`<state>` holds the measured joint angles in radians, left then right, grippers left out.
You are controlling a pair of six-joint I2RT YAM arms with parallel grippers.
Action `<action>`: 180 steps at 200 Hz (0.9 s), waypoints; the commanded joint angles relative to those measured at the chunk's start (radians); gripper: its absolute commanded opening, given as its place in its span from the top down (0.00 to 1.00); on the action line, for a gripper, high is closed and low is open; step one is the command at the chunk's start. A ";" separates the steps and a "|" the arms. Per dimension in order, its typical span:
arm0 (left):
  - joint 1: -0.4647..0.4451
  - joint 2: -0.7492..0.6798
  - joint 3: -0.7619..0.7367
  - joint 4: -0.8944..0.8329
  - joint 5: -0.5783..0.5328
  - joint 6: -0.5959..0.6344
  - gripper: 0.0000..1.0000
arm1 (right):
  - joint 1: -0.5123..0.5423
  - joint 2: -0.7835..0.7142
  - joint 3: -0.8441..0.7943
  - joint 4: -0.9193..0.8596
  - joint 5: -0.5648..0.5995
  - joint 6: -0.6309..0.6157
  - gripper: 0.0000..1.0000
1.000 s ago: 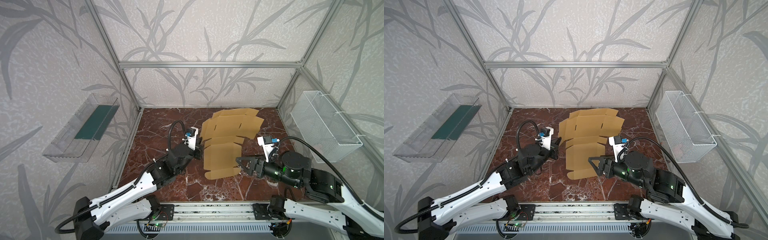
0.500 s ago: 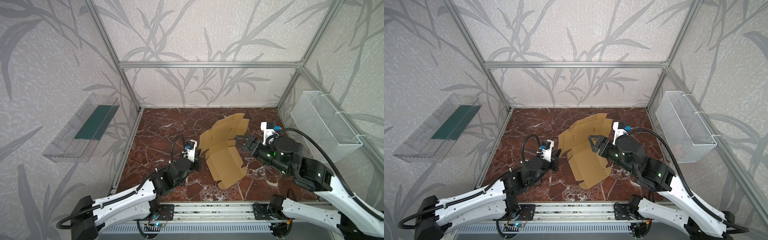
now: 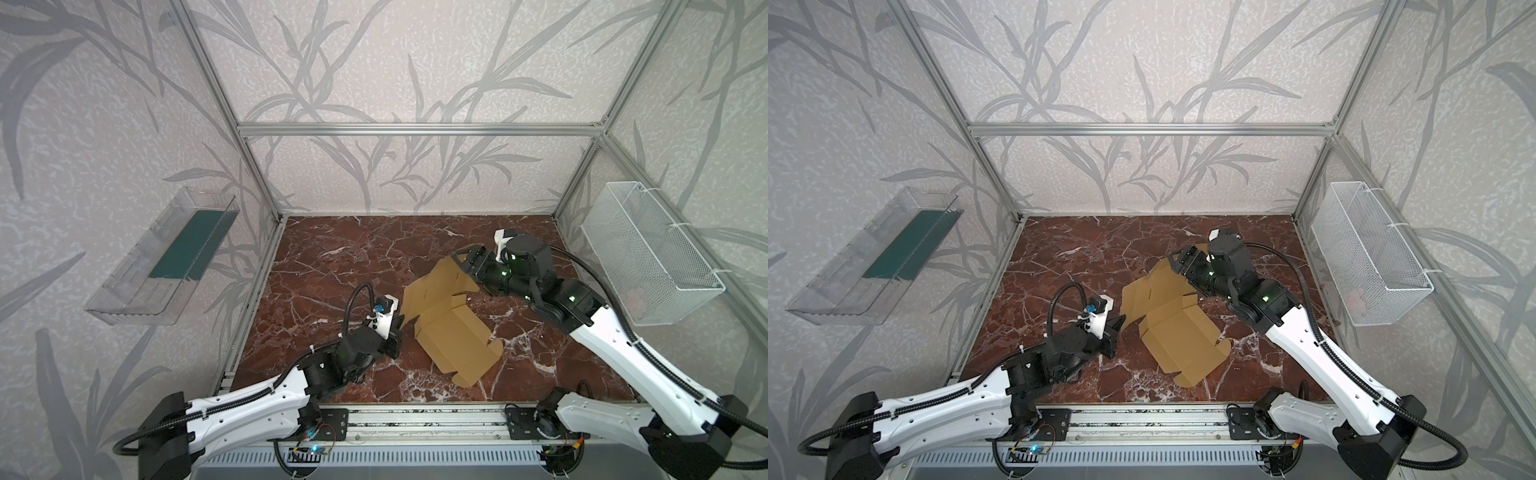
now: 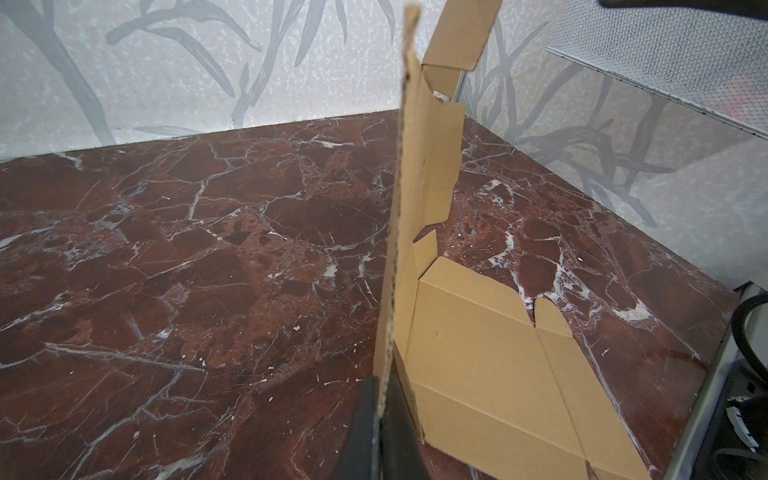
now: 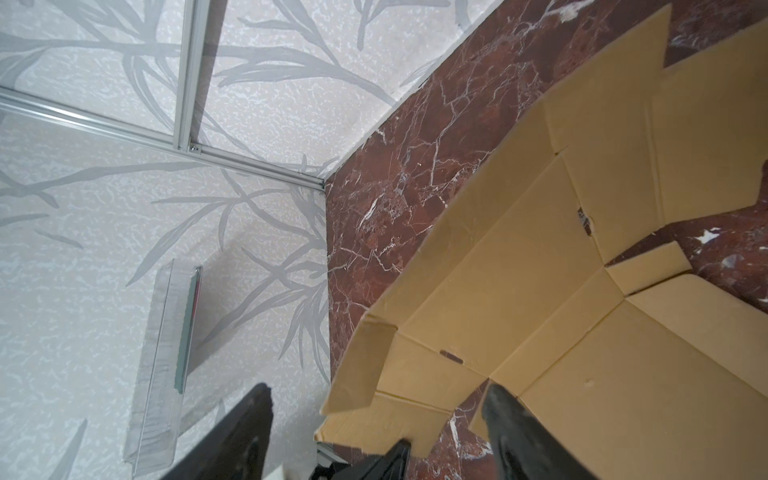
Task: Fold the paper box
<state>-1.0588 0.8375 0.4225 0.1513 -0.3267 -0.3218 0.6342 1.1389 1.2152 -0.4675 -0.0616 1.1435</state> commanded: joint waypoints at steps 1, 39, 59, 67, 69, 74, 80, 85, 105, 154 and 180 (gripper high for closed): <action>-0.013 -0.013 -0.023 0.027 0.002 0.010 1.00 | -0.016 0.030 -0.001 0.059 -0.056 0.025 0.21; -0.025 -0.020 -0.040 0.022 -0.004 0.024 1.00 | -0.063 0.062 -0.029 0.075 -0.092 0.041 0.22; -0.029 -0.017 -0.044 0.021 -0.009 0.029 1.00 | -0.067 0.067 -0.050 0.089 -0.100 0.051 0.22; -0.031 -0.017 -0.044 0.021 -0.009 0.033 1.00 | -0.067 0.068 -0.059 0.096 -0.105 0.055 0.22; -0.031 -0.016 -0.044 0.022 -0.008 0.033 1.00 | -0.068 0.069 -0.061 0.098 -0.107 0.056 0.22; -0.032 -0.014 -0.044 0.023 -0.006 0.036 1.00 | -0.068 0.071 -0.067 0.103 -0.108 0.058 0.22; -0.033 -0.011 -0.042 0.021 -0.005 0.040 1.00 | -0.070 0.074 -0.073 0.108 -0.107 0.059 0.22; -0.036 -0.009 -0.040 0.021 -0.005 0.043 1.00 | -0.072 0.077 -0.076 0.110 -0.109 0.060 0.22; -0.045 0.006 -0.032 0.020 -0.002 0.053 1.00 | -0.083 0.098 -0.085 0.127 -0.128 0.068 0.22; -0.065 0.029 -0.024 0.021 -0.014 0.072 1.00 | -0.104 0.128 -0.102 0.151 -0.156 0.067 0.25; -0.070 0.031 -0.024 0.021 -0.018 0.080 1.00 | -0.114 0.131 -0.127 0.173 -0.168 0.071 0.27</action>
<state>-1.1206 0.8658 0.3874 0.1596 -0.3298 -0.2604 0.5308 1.2694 1.1072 -0.3355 -0.2050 1.2083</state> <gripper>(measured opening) 0.048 0.732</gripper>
